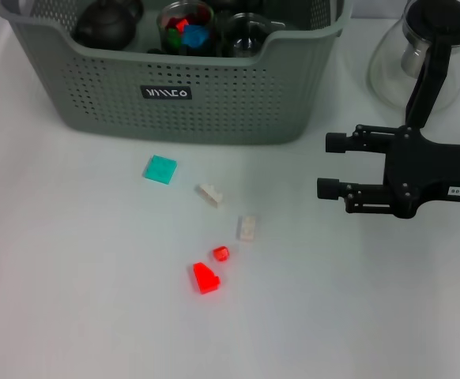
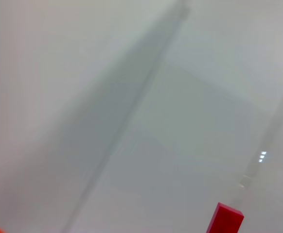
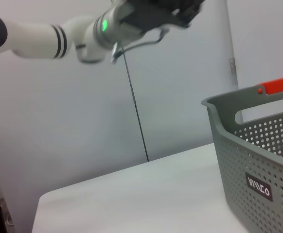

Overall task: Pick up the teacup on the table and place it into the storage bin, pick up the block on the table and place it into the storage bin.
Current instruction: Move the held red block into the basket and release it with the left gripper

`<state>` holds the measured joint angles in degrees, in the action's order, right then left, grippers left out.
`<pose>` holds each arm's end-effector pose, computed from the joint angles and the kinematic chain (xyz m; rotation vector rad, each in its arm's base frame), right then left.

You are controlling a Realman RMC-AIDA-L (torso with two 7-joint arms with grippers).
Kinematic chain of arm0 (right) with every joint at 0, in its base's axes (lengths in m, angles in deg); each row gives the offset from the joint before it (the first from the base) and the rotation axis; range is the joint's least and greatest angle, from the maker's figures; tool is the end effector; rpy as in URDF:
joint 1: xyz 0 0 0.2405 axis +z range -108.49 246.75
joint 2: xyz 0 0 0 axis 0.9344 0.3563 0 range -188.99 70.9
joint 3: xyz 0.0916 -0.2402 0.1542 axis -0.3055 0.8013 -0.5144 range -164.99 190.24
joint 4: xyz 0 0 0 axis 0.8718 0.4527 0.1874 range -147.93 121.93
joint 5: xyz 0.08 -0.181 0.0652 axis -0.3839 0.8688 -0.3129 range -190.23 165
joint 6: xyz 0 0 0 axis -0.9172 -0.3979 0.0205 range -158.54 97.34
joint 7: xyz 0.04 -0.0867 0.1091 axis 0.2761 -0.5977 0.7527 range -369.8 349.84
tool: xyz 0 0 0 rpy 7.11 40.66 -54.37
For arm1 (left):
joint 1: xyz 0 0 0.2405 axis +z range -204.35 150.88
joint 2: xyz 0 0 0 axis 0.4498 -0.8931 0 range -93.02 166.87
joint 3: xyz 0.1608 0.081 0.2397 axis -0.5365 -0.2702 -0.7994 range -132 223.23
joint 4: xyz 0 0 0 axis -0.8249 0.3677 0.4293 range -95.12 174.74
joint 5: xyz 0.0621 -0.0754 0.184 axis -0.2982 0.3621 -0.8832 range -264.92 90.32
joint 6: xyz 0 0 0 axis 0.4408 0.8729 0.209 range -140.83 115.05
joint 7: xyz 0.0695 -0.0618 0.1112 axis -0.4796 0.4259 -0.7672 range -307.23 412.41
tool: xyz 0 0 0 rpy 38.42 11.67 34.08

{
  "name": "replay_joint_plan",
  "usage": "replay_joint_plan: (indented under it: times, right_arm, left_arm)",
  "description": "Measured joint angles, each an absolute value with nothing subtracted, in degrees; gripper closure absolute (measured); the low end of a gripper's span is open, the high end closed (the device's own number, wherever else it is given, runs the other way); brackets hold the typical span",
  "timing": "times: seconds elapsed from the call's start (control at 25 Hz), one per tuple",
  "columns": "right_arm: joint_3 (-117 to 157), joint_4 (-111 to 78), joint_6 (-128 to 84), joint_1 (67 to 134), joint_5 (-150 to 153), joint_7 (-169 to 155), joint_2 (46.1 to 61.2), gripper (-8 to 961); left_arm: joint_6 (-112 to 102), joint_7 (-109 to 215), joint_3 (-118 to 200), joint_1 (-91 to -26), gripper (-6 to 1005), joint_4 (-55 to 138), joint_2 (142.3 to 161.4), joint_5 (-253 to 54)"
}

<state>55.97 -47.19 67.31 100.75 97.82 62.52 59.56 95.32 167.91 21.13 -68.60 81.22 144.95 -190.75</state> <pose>0.2686 0.3323 -0.0311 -2.8832 0.4178 0.8754 -0.2140 0.4022 0.1231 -2.6442 -0.9231 -1.2651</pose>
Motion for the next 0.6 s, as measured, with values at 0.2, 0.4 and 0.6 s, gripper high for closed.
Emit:
replay_joint_plan:
  times: [0.2, 0.4, 0.6]
  right_arm:
    - [56.1, -47.2, 67.2, 100.8, 97.9, 62.6, 59.68, 192]
    - [56.1, -47.3, 67.3, 100.8, 97.9, 62.6, 59.61, 192]
    - [56.0, -47.3, 67.2, 100.8, 97.9, 62.6, 59.75, 192]
  left_arm:
    - [83.6, 181.1, 12.4, -73.2, 765, 87.4, 142.58, -195.1]
    - [72.8, 190.6, 1.0, -80.4, 765, 87.8, 140.31, -208.9]
    - [63.9, 193.4, -2.5, -84.2, 765, 87.1, 143.10, -222.0]
